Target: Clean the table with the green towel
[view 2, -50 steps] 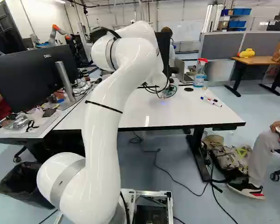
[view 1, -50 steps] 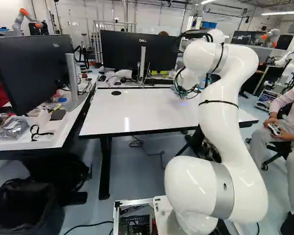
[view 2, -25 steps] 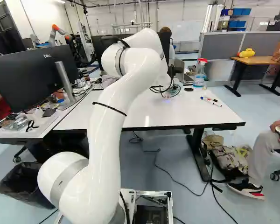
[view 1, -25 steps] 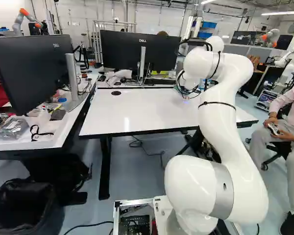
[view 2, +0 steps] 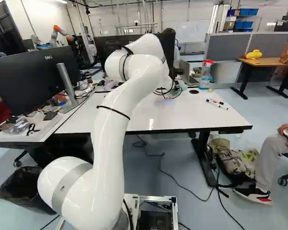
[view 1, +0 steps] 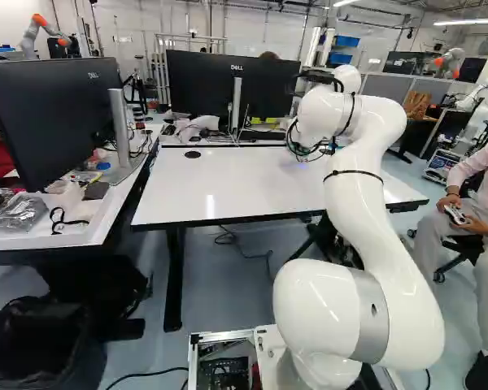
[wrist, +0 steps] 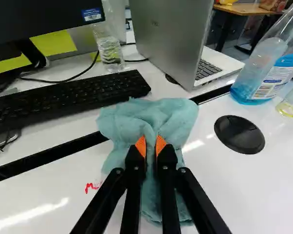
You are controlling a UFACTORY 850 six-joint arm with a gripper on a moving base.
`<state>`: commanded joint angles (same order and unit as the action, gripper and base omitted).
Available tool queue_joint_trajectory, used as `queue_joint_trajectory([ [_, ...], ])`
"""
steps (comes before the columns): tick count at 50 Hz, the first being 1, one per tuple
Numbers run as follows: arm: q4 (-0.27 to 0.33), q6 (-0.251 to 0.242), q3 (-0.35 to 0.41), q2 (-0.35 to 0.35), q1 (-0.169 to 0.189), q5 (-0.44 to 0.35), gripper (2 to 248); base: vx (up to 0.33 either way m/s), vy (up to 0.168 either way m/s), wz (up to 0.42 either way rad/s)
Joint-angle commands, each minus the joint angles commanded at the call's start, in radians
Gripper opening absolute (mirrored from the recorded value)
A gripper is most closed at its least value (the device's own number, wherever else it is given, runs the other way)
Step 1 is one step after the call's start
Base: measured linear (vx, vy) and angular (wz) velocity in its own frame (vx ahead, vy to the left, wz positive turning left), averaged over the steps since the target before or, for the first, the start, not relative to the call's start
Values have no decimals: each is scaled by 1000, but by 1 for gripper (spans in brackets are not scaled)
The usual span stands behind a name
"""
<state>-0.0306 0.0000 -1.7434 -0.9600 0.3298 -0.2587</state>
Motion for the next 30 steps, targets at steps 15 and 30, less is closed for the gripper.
queue_joint_trajectory([
  [15,0,0,68,47,-28,0,42,0,0,0],
  [30,0,0,134,92,-57,0,42,0,0,0],
])
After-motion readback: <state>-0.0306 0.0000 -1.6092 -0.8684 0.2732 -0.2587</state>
